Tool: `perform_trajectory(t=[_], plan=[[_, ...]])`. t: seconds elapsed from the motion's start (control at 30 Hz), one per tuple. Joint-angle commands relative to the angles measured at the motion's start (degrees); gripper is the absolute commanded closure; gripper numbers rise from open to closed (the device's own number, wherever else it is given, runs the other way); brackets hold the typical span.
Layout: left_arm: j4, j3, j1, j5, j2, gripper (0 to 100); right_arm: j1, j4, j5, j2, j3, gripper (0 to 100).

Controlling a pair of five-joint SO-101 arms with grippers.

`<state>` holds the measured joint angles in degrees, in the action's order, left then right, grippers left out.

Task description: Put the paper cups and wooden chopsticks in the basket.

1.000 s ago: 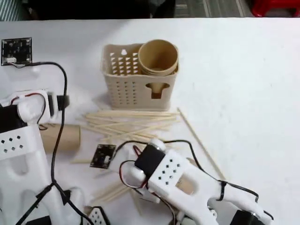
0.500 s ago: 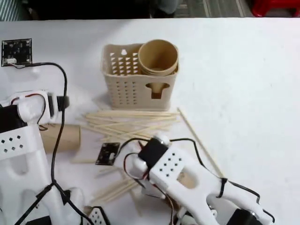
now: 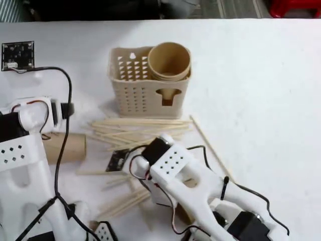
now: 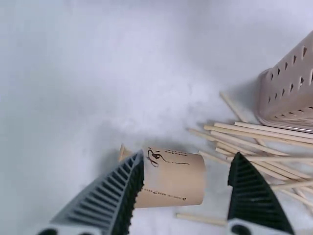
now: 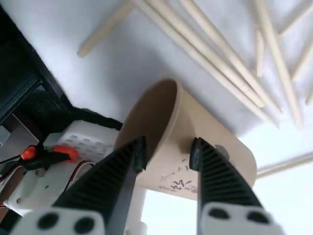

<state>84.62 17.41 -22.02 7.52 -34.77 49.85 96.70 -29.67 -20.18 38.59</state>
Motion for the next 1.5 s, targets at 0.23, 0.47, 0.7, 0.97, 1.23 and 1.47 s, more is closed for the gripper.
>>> perform_trajectory(t=[0.23, 0.47, 0.7, 0.97, 1.23, 1.47], plan=[[-0.9, -0.3, -0.3, 0.3, -1.6, 72, -7.9, 0.5, -1.8, 0.3, -9.4, 98.1], [-1.0, -0.3, -0.3, 0.4, -1.6, 72, -20.4, 1.5, -13.1, 0.3, -19.3, 98.1], [-1.1, -0.3, 0.0, 0.3, -1.4, 72, -26.9, 1.6, -14.1, -5.0, -22.9, 98.1], [-2.6, -0.3, 0.0, 0.0, -1.2, 72, -21.2, 1.7, -12.4, -13.0, -16.4, 88.0], [-4.3, 2.9, 0.6, -0.1, -1.5, 72, -6.5, 1.7, 0.1, -13.1, -9.9, 84.0], [-8.1, 7.5, 0.6, -0.1, -1.5, 72, 0.8, -1.2, 5.7, -13.1, -3.3, 83.9]])
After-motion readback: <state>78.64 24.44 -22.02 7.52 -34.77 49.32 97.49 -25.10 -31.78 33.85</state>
